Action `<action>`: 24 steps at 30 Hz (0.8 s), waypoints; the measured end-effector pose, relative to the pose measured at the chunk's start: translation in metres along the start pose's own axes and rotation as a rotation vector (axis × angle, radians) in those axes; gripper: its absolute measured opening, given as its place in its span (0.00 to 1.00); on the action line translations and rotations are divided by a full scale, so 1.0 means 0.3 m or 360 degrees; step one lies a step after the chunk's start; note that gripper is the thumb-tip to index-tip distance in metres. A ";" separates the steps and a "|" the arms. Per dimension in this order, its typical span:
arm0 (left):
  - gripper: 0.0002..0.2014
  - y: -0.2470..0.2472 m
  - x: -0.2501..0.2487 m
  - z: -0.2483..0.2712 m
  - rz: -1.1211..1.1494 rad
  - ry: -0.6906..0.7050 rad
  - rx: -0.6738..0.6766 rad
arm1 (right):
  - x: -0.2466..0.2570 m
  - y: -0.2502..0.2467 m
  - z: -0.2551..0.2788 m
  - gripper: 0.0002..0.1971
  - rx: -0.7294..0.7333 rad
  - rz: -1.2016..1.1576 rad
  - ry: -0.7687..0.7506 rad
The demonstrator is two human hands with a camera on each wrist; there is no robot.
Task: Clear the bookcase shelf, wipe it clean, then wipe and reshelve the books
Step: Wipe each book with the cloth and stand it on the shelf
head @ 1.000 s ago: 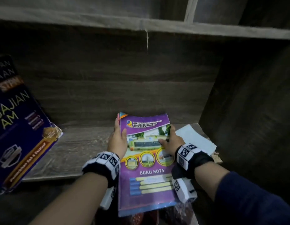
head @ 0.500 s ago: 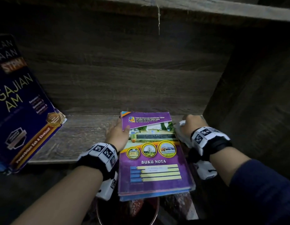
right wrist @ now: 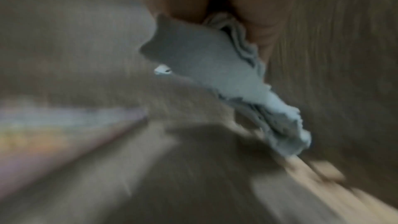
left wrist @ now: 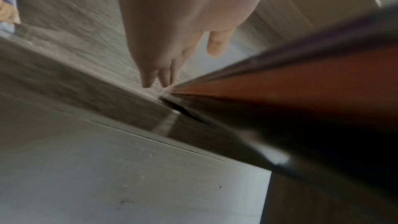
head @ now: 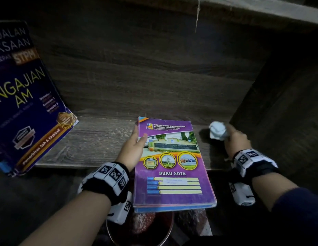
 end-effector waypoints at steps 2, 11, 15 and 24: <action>0.29 -0.014 0.005 -0.008 -0.0059 0.0036 0.0016 | 0.025 -0.069 0.008 0.27 -0.0252 -0.0223 -0.0057; 0.25 -0.050 0.029 0.009 -0.1269 0.0081 0.0086 | 0.198 0.095 0.263 0.45 0.1097 0.0464 -0.0899; 0.26 -0.043 0.038 0.029 -0.1371 0.0121 0.0036 | 0.199 0.162 0.219 0.44 0.0869 0.0418 -0.0864; 0.26 -0.035 0.039 0.035 -0.1406 0.0134 -0.0018 | 0.298 0.176 -0.009 0.35 0.0809 0.0825 -0.0855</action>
Point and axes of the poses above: each hand's wrist, its own z-axis away from the middle knuckle, its own y-axis out of the palm, x = y × z, the point moved 1 cm from there along -z, towards the middle knuckle, and after that the axes turned 2 degrees about -x, right-handed, at the moved point
